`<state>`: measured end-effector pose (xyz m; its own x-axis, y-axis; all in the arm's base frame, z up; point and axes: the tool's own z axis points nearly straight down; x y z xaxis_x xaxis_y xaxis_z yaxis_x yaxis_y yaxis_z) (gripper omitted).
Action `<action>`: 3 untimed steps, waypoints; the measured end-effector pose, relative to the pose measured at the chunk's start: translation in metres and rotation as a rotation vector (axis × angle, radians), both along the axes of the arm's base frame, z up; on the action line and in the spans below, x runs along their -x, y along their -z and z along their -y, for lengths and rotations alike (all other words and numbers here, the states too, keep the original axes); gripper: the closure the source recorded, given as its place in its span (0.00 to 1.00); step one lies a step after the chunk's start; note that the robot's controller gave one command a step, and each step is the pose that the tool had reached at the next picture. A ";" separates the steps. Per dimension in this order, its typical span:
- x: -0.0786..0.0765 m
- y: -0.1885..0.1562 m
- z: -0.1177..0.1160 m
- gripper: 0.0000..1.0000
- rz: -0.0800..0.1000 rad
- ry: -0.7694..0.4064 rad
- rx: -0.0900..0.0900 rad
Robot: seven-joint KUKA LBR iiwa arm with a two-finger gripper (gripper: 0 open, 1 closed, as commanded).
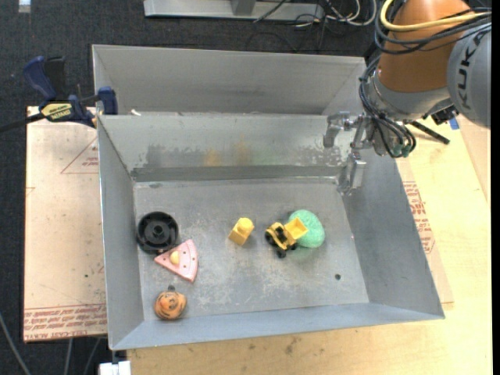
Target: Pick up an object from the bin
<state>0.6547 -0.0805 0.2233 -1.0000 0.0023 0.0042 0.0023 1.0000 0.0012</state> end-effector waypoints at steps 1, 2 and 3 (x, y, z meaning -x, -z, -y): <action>-0.001 -0.006 0.000 0.00 0.007 -0.001 0.001; 0.012 0.047 -0.007 0.00 0.012 -0.066 0.001; 0.039 0.090 -0.007 0.00 0.007 -0.003 0.000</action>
Offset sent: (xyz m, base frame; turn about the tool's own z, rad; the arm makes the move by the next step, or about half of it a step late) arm -0.0262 0.0108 -0.0955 -0.1231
